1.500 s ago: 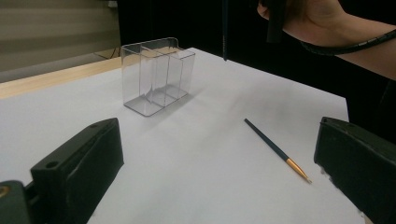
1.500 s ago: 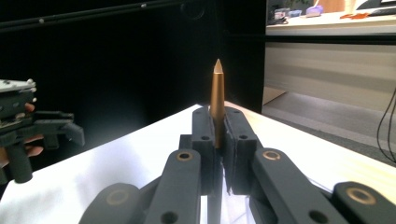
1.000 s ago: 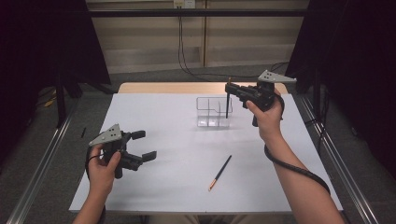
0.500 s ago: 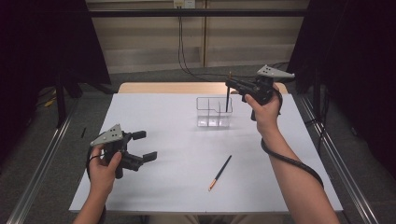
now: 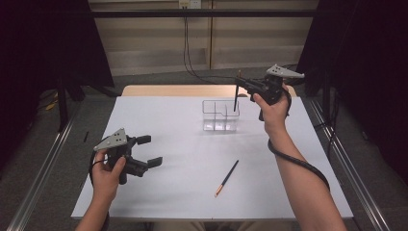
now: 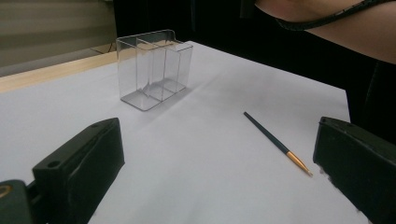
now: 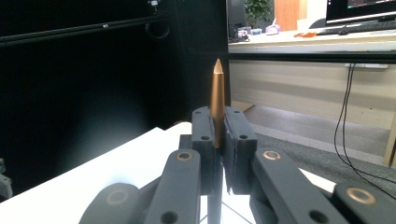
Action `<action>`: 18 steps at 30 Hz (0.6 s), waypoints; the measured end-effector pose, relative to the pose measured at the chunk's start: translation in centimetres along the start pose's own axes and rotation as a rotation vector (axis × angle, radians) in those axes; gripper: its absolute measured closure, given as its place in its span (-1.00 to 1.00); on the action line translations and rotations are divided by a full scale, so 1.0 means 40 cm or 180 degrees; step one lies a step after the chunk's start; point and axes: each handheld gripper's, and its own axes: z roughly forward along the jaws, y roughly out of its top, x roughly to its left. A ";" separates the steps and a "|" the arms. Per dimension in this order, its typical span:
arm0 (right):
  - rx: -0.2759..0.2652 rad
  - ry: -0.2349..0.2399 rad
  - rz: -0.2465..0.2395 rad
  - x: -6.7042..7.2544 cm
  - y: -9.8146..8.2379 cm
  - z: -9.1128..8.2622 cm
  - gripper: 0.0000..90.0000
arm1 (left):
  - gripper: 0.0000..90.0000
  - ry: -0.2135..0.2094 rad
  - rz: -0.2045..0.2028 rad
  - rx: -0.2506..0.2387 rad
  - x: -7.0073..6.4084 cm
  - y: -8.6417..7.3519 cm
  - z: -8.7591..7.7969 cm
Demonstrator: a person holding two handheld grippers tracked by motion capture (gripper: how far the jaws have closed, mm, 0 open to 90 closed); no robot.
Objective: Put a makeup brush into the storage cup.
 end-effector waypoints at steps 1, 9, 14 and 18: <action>-0.0003 -0.0003 -0.0007 -0.001 0.000 0.001 0.86 | -0.96 -0.0008 0.0000 -0.0008 0.000 0.001 0.000; 0.0028 -0.0054 -0.0015 -0.007 -0.003 0.013 0.86 | -0.96 -0.0016 0.0028 0.0022 -0.003 0.001 0.003; 0.0028 -0.0073 -0.0041 -0.011 -0.005 0.022 0.86 | -0.96 -0.0014 0.0034 0.0022 -0.001 0.000 0.002; 0.0066 -0.0091 -0.0038 -0.013 -0.011 0.028 0.86 | -0.96 -0.0009 0.0031 0.0012 -0.001 0.001 0.001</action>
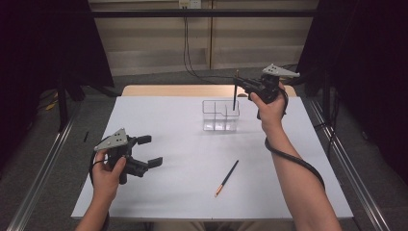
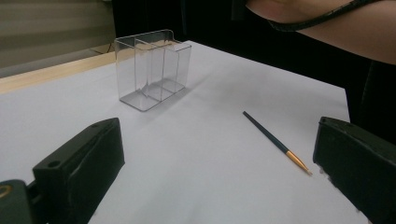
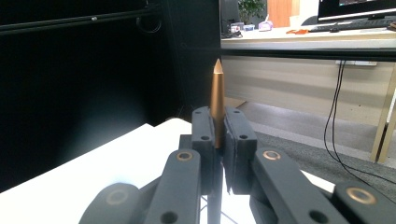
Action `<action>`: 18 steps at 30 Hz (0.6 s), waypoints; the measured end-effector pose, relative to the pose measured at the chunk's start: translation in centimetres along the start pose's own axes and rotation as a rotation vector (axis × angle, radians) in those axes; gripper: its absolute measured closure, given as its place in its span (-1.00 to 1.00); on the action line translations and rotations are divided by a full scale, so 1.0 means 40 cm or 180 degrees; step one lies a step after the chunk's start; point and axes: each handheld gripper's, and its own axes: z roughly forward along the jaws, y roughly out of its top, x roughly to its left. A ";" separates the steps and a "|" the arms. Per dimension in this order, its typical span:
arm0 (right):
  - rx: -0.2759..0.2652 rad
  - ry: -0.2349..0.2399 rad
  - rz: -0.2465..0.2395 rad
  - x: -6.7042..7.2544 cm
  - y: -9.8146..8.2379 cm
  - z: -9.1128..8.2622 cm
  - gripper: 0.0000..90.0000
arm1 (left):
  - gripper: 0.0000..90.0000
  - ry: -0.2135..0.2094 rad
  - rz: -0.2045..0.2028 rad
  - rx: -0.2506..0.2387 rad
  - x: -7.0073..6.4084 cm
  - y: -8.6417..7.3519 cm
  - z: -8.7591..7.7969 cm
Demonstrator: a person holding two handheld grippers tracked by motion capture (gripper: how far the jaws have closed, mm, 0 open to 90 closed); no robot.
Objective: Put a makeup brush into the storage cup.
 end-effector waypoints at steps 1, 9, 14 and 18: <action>-0.0001 -0.0010 -0.0012 -0.001 -0.002 0.001 0.86 | -0.96 0.0004 0.0008 0.0002 0.000 0.000 0.000; 0.0024 -0.0056 -0.0021 -0.012 -0.014 -0.001 0.86 | -0.96 -0.0008 0.0021 0.0015 -0.001 0.001 0.002; 0.0045 -0.0090 -0.0037 -0.018 -0.021 -0.002 0.86 | -0.96 -0.0006 0.0014 0.0023 0.000 0.000 0.003; 0.0066 -0.0096 -0.0033 -0.020 -0.028 0.000 0.86 | -0.96 -0.0008 0.0022 0.0017 0.000 0.001 0.002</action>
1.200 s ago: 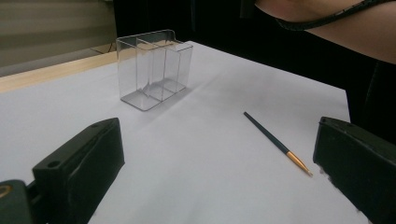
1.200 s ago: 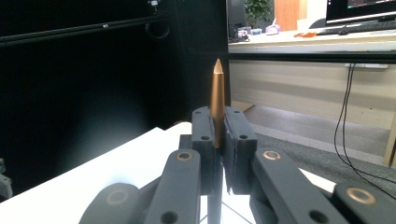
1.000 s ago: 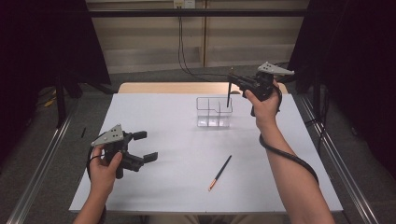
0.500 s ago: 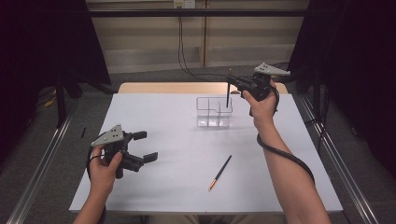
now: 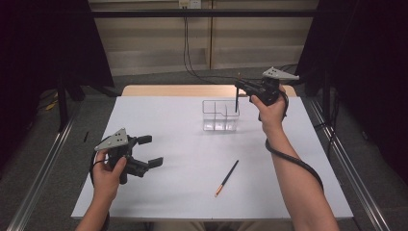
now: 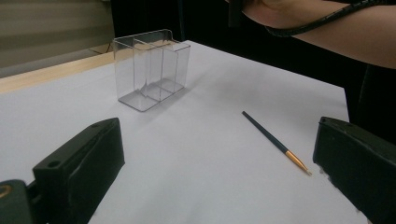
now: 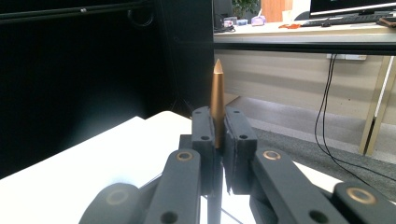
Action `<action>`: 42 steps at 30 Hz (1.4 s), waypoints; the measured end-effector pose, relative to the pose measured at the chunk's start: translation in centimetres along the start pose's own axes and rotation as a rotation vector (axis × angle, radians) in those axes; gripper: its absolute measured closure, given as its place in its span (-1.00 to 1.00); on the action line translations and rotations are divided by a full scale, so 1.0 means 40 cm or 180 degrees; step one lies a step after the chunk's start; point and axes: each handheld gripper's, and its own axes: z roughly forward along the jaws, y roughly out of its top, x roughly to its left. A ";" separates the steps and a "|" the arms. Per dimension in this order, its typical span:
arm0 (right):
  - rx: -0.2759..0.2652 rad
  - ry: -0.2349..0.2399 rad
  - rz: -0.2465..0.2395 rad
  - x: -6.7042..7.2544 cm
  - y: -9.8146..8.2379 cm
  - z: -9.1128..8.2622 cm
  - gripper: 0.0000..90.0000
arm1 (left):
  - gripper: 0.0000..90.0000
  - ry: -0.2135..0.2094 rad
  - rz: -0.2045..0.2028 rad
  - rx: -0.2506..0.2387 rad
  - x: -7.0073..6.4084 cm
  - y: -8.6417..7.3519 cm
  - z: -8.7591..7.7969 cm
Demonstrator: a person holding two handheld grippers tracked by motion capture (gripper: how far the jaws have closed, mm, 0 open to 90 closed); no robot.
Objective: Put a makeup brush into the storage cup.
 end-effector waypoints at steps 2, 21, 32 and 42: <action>0.0005 -0.0008 -0.0010 -0.001 -0.003 0.001 0.86 | -0.96 0.0007 -0.0006 -0.0005 0.000 0.000 0.000; -0.0004 -0.0038 -0.0011 -0.004 -0.021 0.006 0.86 | -0.96 -0.0006 0.0004 -0.0019 0.000 -0.001 -0.002; 0.0007 -0.0009 -0.0027 -0.001 -0.032 0.014 0.86 | -0.96 -0.0006 0.0019 -0.0020 0.000 -0.001 -0.003; 0.0036 -0.0011 -0.0035 0.000 -0.042 0.016 0.86 | -0.96 -0.0011 0.0020 -0.0025 -0.001 0.002 -0.004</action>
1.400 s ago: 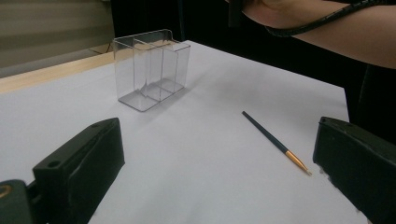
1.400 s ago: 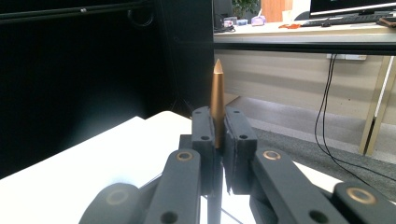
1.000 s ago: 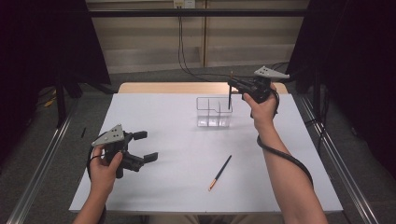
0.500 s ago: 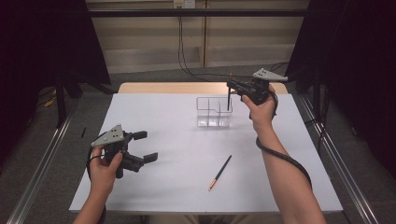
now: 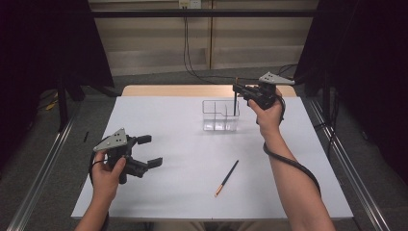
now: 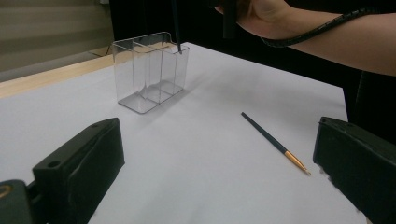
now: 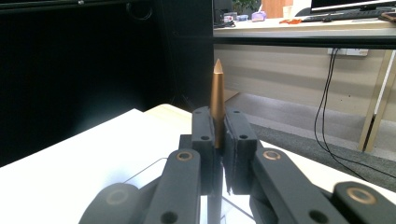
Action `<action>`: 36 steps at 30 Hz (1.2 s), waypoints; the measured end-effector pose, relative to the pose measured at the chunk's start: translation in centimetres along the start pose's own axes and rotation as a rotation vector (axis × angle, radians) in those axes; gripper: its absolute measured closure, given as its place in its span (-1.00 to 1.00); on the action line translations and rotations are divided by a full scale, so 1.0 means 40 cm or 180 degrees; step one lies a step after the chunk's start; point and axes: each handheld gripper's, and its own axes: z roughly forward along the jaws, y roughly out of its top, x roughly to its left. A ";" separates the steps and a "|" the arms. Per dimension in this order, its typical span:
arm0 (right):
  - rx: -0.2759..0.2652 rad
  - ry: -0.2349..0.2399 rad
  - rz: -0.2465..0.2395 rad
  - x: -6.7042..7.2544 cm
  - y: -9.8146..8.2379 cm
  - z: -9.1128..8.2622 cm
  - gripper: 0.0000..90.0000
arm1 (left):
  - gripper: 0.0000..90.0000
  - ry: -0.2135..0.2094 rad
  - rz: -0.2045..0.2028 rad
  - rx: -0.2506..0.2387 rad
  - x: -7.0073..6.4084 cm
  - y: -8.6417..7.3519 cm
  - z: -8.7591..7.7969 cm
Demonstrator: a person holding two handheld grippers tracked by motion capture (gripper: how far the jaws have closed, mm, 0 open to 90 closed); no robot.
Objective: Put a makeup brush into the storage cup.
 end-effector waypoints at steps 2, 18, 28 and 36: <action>0.0004 0.0002 0.0008 0.000 -0.003 0.000 0.86 | -0.96 0.0001 -0.0004 -0.0002 0.000 0.000 0.000; 0.0029 0.0008 0.0022 -0.005 -0.020 -0.005 0.86 | -0.96 0.0012 0.0002 0.0018 0.000 0.000 0.001; 0.0048 0.0020 0.0037 -0.001 -0.030 -0.003 0.86 | -0.96 0.0008 0.0005 0.0013 0.001 0.001 -0.001; 0.0038 0.0030 0.0034 0.000 -0.030 -0.010 0.86 | -0.96 0.0039 0.0016 0.0010 0.000 0.002 -0.003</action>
